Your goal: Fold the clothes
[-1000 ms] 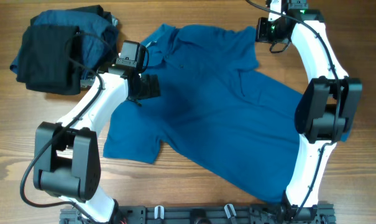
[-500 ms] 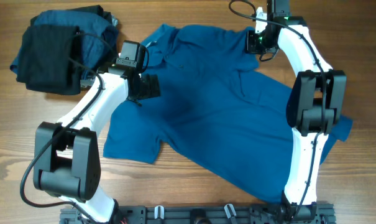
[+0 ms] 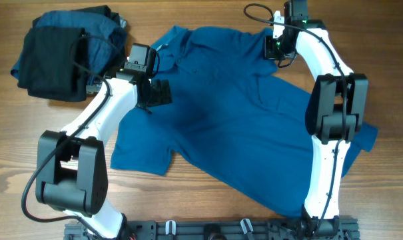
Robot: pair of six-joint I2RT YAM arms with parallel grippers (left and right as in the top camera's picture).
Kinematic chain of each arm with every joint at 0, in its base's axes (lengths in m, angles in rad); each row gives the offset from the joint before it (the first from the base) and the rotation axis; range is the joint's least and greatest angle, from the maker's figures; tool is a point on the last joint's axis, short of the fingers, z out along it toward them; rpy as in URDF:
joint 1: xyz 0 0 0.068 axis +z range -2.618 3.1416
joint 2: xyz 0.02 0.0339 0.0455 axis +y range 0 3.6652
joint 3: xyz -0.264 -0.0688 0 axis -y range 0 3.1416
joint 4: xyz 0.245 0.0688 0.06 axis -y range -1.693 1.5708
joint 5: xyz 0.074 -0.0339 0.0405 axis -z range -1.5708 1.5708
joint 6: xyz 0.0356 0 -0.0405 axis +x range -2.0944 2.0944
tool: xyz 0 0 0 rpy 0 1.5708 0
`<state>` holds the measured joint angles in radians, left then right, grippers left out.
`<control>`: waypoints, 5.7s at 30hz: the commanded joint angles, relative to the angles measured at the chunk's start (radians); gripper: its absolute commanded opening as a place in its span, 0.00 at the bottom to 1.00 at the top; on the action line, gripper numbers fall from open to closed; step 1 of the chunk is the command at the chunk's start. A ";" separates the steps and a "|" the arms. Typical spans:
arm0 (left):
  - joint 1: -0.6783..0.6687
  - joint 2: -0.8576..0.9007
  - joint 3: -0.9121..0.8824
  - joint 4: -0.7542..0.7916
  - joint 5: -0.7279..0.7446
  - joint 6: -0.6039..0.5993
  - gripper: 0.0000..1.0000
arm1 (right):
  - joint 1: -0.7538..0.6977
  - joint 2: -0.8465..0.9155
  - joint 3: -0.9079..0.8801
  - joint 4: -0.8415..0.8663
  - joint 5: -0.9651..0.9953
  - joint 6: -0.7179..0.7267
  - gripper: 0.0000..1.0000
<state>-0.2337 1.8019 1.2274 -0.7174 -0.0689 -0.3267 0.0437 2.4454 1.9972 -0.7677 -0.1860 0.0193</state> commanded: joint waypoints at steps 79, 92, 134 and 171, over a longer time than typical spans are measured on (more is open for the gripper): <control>0.001 -0.003 -0.004 -0.013 -0.040 0.046 1.00 | -0.126 -0.103 0.356 0.027 0.093 0.025 0.61; 0.000 -0.003 -0.004 0.146 0.040 0.084 1.00 | -0.214 -0.293 0.347 -0.299 0.144 0.034 1.00; 0.069 0.379 -0.004 0.494 -0.150 -0.050 0.04 | -0.214 -0.293 0.347 -0.299 0.144 0.034 1.00; 0.055 -0.224 0.023 0.338 0.110 -0.055 1.00 | -0.575 -0.294 -0.106 -0.724 0.151 0.442 0.39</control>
<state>-0.1764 1.5745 1.2537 -0.3820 0.0288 -0.3832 -0.4770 2.1414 1.9324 -1.5024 0.0521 0.4717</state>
